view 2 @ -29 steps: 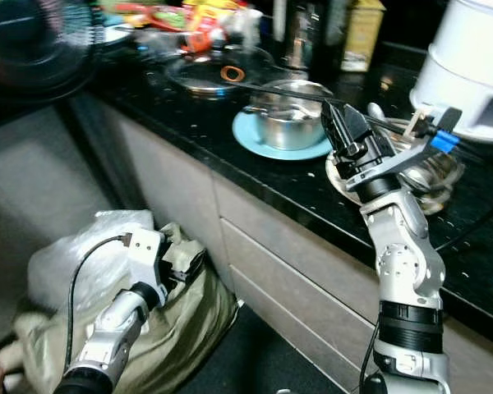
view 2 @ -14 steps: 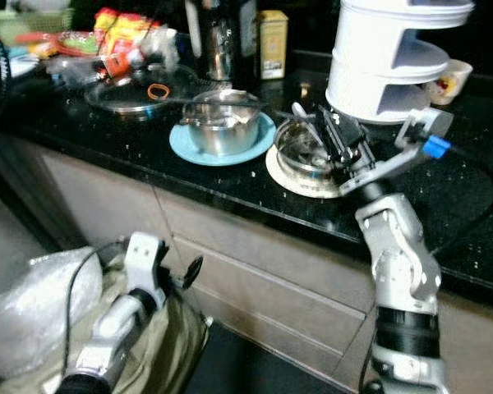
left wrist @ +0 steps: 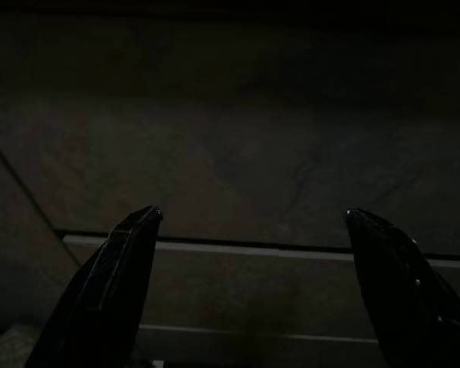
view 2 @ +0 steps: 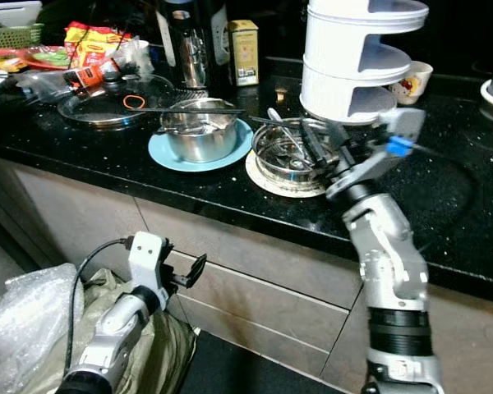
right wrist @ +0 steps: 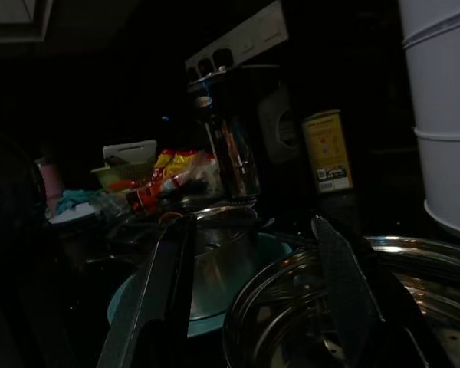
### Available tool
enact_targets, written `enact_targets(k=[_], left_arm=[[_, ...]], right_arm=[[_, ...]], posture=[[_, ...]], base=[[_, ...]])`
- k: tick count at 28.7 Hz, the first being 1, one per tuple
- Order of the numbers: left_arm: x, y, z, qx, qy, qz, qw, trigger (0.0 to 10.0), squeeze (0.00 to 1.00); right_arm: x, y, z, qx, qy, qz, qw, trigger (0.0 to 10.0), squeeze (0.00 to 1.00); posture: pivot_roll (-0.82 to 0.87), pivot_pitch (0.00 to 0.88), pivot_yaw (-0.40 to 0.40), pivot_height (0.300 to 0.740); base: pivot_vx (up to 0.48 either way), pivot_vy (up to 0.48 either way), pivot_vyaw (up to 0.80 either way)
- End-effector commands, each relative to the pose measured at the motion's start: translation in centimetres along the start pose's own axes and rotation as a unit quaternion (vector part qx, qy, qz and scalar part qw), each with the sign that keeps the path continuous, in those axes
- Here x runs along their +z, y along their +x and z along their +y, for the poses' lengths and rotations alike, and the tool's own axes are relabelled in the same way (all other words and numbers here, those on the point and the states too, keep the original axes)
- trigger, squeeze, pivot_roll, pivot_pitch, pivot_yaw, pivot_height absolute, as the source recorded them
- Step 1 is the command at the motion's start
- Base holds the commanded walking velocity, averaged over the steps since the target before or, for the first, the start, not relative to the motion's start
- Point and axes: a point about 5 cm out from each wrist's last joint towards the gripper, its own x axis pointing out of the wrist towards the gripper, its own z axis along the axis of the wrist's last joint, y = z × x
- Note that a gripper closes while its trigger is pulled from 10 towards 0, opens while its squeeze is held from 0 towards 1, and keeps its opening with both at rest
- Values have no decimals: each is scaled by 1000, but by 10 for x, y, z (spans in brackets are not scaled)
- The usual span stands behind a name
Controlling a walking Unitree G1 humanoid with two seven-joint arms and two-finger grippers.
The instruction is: Kitchen organization
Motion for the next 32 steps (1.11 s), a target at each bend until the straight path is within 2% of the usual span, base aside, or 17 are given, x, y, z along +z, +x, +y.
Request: enact_targets(k=[1, 5, 12, 15, 18, 19, 21, 22, 24, 26, 30, 32], left_arm=[[-4, -3, 3, 5, -3, 11, 1000, 10000, 0], [-1, -2, -1, 1, -2, 5, 1000, 10000, 0], [16, 1, -23, -33, 16, -35, 999, 10000, 0], [21, 3, -24, -35, 21, -42, 998, 10000, 0], [30, 4, -16, -32, 55, -55, 996, 10000, 0], [30, 4, -16, -32, 55, -55, 996, 10000, 0], [41, 5, -5, -18, 64, -64, 996, 10000, 0], [41, 5, -5, -18, 64, -64, 996, 10000, 0], [53, 6, -2, -19, 72, -74, 995, 10000, 0], [58, 5, -5, -33, 87, -81, 992, 10000, 0], [48, 1, 3, -12, 106, -53, 993, 10000, 0], [49, -1, 3, 0, 98, -57, 994, 10000, 0]], right_arm=[[-5, 0, 1, 0, -4, 7, 1000, 10000, 0], [-5, 2, 3, -2, -13, 9, 1000, 10000, 0], [-11, 9, 8, -28, -24, 16, 999, 10000, 0], [-12, 12, 8, -29, -24, 17, 999, 10000, 0], [-14, 24, 14, -8, -41, 27, 999, 10000, 0], [-14, 24, 14, -8, -41, 27, 999, 10000, 0], [-2, 35, 11, 5, -56, 25, 998, 10000, 0], [-2, 35, 11, 5, -56, 25, 998, 10000, 0], [15, 42, 6, 11, -68, 14, 998, 10000, 0], [29, 40, 0, 14, -79, -5, 997, 10000, 0], [23, 37, -11, -25, -99, 1, 995, 10000, 0], [24, 35, -12, -29, -91, -1, 995, 10000, 0]], posture=[[111, 0, 20, 736], [107, 0, 23, 736], [77, 0, 44, 736], [74, 0, 40, 736], [63, 0, 14, 736], [63, 0, 14, 736], [52, 0, 15, 736], [52, 0, 15, 736], [63, 0, 16, 736], [86, 0, 20, 736], [72, 0, 18, 736], [84, 0, 19, 736]], base=[[0, 0, 0], [0, 0, 0], [0, 0, 0], [0, 0, 0], [0, 0, 0], [0, 0, 0], [0, 0, 0], [0, 0, 0], [0, 0, 0], [0, 0, 0], [0, 0, 0], [0, 0, 0]])
